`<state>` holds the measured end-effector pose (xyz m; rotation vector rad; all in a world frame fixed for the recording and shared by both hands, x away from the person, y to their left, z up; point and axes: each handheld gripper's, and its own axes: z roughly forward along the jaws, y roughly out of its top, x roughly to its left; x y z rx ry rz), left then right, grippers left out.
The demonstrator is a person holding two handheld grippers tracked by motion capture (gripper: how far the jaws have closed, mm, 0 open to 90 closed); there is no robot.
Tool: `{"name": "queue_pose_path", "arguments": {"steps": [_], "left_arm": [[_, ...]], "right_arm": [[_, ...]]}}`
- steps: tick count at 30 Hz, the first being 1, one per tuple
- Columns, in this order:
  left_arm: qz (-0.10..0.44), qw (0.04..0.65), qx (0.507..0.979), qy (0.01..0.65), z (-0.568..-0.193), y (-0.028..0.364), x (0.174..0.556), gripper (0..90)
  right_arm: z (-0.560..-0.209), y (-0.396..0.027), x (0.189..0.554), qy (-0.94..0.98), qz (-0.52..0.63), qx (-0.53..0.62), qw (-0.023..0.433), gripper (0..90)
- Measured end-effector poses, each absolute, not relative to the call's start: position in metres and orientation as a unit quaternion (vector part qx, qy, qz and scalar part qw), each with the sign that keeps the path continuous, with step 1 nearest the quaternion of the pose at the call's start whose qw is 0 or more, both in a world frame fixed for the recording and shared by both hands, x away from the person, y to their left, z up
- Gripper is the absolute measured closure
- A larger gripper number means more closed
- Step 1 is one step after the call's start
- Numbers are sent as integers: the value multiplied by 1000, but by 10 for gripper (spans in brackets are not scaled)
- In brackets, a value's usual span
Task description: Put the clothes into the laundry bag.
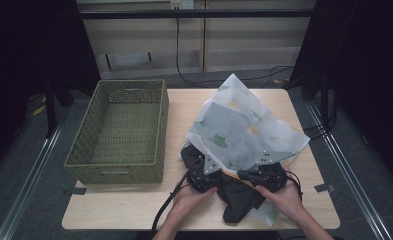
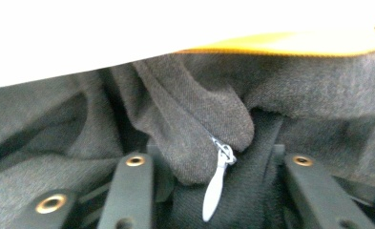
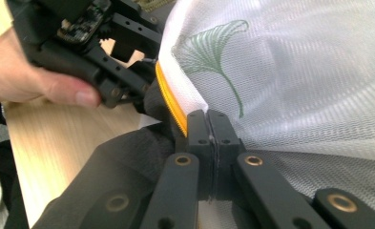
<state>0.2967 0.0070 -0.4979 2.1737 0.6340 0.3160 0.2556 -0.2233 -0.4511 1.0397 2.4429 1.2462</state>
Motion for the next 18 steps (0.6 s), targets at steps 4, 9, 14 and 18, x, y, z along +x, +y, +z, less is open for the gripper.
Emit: {"name": "queue_pose_path", "arguments": {"steps": [4,9,14,18], "left_arm": [[114,459,839,269,-497,14,302,679],[91,487,821,284,-494,17,306,699],[82,504,809,291,-490,17,309,703],[78,502,811,291,-490,17,311,702]], "right_arm": [[-448,-224,257,821,438,352,99,900],[-444,-221,258,816,446,354,100,898],[-440,-218,261,813,450,352,108,791],[-439,-208,262,822,435,345,126,656]]}}
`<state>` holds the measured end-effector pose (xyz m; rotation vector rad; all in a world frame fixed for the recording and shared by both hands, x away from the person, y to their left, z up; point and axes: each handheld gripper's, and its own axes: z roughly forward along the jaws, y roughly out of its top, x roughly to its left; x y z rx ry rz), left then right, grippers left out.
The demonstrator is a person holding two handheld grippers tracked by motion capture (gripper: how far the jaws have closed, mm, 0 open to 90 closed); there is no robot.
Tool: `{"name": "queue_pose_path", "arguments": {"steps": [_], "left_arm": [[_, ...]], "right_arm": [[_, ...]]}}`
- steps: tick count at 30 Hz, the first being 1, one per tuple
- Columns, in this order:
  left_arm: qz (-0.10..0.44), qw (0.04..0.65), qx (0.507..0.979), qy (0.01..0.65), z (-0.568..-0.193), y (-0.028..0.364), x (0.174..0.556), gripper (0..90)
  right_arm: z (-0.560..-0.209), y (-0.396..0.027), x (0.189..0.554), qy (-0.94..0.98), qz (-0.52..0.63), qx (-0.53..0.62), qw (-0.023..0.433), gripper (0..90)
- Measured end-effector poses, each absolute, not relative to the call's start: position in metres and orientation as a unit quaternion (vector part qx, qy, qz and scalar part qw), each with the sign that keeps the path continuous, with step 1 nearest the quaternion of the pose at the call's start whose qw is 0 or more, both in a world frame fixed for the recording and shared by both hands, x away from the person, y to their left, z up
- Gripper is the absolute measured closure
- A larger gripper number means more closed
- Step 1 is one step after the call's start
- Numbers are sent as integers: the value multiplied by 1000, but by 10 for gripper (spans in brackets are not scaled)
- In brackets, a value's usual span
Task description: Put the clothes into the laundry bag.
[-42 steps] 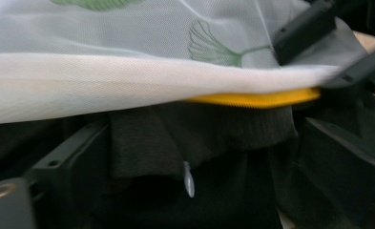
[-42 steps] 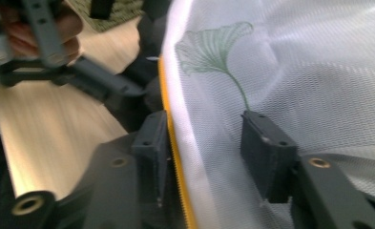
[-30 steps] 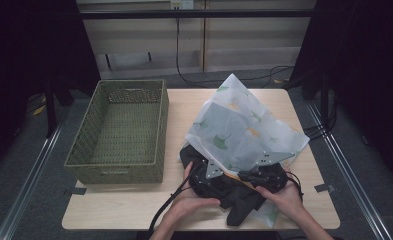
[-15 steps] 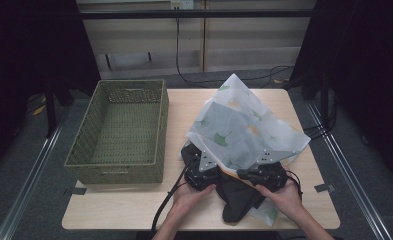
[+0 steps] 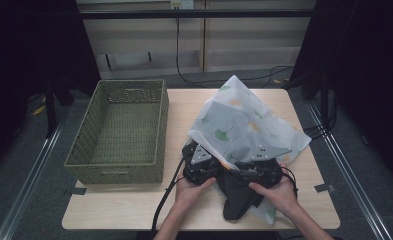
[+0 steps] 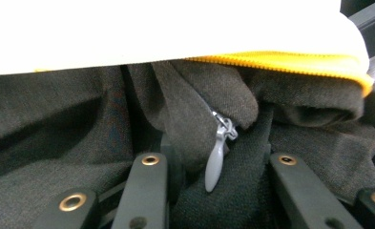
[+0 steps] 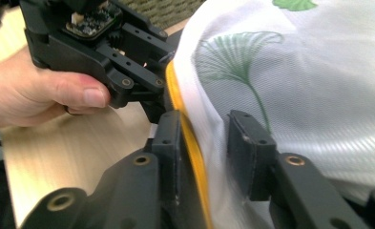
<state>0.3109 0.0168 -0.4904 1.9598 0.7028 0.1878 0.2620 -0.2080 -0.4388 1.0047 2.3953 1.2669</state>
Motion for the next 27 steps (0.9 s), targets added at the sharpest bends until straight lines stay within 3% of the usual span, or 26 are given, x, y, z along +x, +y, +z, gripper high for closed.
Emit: {"name": "queue_pose_path", "arguments": {"steps": [2,4,7,10,15,21,27], "left_arm": [[71,506,807,297,-490,17,312,702],[68,511,803,300,-490,19,314,703],[57,531,784,316,-487,23,318,706],[39,563,757,329,-477,24,326,710],[78,566,757,318,-452,13,328,717],[72,606,715,342,-426,10,333,723],[137,620,696,334,-391,20,325,730]], "right_arm": [[-440,-202,263,829,423,340,137,646],[-441,-198,266,834,415,336,138,776],[-436,-197,270,830,428,333,131,871],[-415,-197,273,811,464,333,131,879],[-376,-190,278,789,510,313,141,885],[-336,-184,272,764,557,293,142,887],[-312,-179,257,744,601,261,129,888]]}}
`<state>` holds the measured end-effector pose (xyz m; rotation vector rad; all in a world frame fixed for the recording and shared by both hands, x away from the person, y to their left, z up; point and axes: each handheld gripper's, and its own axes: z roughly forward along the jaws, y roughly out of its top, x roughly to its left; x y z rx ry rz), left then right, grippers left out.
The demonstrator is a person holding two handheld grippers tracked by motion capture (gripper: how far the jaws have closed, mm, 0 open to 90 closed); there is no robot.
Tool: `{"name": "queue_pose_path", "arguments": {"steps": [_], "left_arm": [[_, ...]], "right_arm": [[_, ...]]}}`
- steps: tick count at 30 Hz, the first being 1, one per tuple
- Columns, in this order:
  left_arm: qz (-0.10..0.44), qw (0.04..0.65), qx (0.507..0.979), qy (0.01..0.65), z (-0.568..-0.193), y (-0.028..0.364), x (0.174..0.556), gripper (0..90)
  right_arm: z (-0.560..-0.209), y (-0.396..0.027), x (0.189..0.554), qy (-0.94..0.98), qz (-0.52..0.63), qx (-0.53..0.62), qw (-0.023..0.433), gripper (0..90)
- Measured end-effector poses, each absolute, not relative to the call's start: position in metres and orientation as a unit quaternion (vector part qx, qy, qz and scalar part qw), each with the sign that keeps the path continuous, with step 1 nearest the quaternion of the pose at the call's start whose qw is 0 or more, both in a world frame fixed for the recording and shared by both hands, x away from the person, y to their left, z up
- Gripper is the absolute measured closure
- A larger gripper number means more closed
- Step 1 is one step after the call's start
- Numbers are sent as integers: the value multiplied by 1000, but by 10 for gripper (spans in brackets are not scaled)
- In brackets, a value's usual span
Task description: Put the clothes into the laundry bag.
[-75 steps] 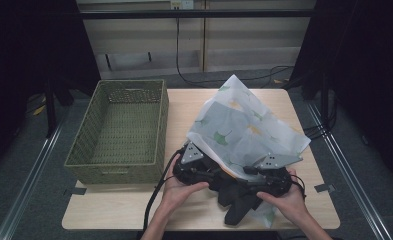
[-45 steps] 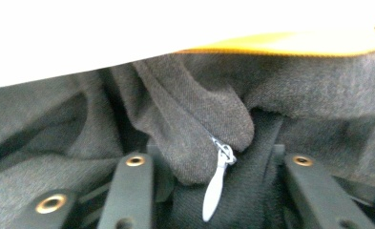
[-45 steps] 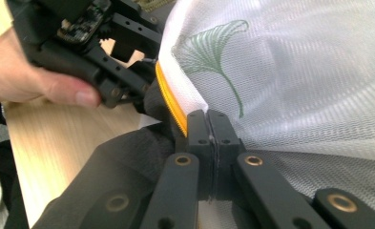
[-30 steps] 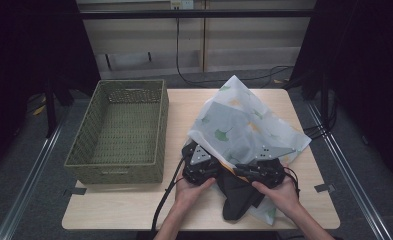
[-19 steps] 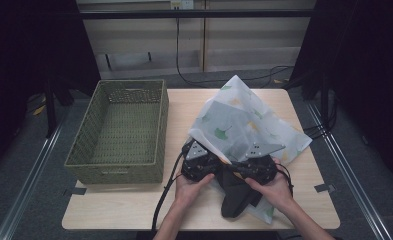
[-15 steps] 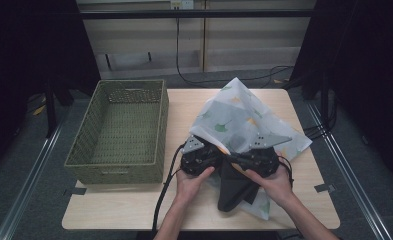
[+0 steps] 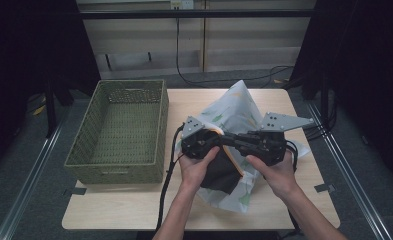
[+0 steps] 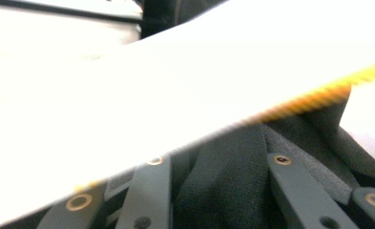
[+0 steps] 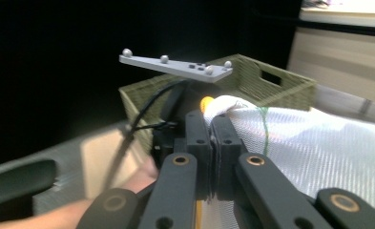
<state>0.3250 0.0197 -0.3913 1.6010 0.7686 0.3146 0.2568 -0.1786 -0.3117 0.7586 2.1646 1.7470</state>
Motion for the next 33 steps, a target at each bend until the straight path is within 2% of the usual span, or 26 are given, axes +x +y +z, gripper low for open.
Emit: {"name": "queue_pose_path", "arguments": {"steps": [5,7,8,11,13,14,15,17,19,26,33], "left_arm": [[185,636,651,371,-386,28,329,733],[206,630,647,376,-384,30,332,733],[225,617,657,370,-385,30,335,732],[232,587,689,357,-399,29,339,727],[213,558,718,357,-421,24,344,721],[212,540,732,358,-434,22,344,715],[205,533,741,353,-447,20,343,715],[183,522,764,332,-465,16,340,702],[184,497,787,316,-475,12,335,686],[171,462,816,303,-494,1,333,648],[172,444,826,301,-504,-8,332,643]], "right_arm": [[-309,-175,246,732,623,255,105,890],[-308,-174,242,731,626,251,103,891],[-307,-174,240,731,626,250,106,891],[-316,-180,239,740,611,260,110,891],[-336,-186,245,751,588,282,100,891],[-361,-191,250,761,564,307,93,890],[-361,-191,250,761,564,307,93,890],[-382,-197,252,763,552,327,78,890],[-401,-202,255,775,527,343,73,890],[-441,-215,262,785,489,378,46,889],[-451,-213,261,796,474,375,33,888]]}}
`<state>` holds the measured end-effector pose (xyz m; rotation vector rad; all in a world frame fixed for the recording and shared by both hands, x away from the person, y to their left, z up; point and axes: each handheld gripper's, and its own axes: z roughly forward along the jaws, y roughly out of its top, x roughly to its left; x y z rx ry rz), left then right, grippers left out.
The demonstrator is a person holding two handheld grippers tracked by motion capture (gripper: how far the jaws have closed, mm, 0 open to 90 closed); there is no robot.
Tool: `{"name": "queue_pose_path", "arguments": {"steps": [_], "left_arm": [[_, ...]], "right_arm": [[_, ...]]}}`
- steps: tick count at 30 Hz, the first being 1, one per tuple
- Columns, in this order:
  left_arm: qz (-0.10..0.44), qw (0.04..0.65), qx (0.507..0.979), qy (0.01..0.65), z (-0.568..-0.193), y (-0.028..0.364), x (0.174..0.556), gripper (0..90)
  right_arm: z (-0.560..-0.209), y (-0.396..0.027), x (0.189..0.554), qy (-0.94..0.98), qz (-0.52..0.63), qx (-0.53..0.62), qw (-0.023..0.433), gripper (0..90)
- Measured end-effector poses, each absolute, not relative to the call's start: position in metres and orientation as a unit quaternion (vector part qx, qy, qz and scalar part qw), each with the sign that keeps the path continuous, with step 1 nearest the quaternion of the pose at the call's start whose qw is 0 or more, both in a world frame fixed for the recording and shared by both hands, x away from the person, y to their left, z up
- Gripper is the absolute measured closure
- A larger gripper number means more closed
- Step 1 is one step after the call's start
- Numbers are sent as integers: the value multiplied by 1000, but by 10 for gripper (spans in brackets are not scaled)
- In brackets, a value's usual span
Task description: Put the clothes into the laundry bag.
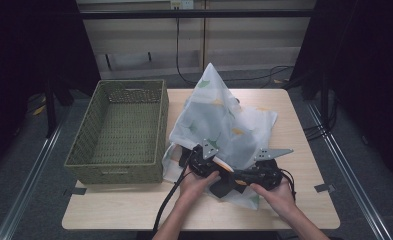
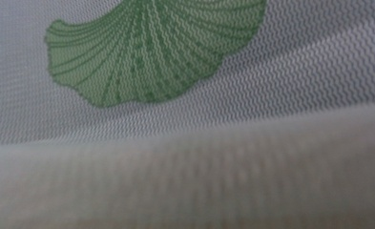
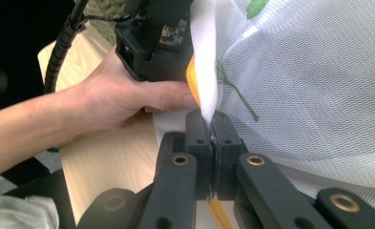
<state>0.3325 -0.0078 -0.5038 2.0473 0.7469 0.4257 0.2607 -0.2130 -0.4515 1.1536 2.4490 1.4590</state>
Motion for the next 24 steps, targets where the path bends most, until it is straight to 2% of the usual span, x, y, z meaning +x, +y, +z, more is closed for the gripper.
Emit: {"name": "queue_pose_path", "arguments": {"steps": [5,14,16,18,20,24], "left_arm": [[146,451,833,285,-497,3,332,555],[114,485,834,236,-467,32,294,220],[100,499,833,216,-471,32,287,189],[95,486,842,212,-478,28,283,126],[79,485,847,203,-488,21,281,99],[88,465,861,185,-495,8,276,42]], "right_arm": [[-461,-216,258,808,451,377,39,885],[-465,-219,265,810,438,387,50,884],[-465,-220,265,808,439,389,51,884],[-464,-220,266,807,441,389,54,883],[-463,-219,267,806,443,388,56,883],[-463,-218,268,806,442,389,54,882]]}}
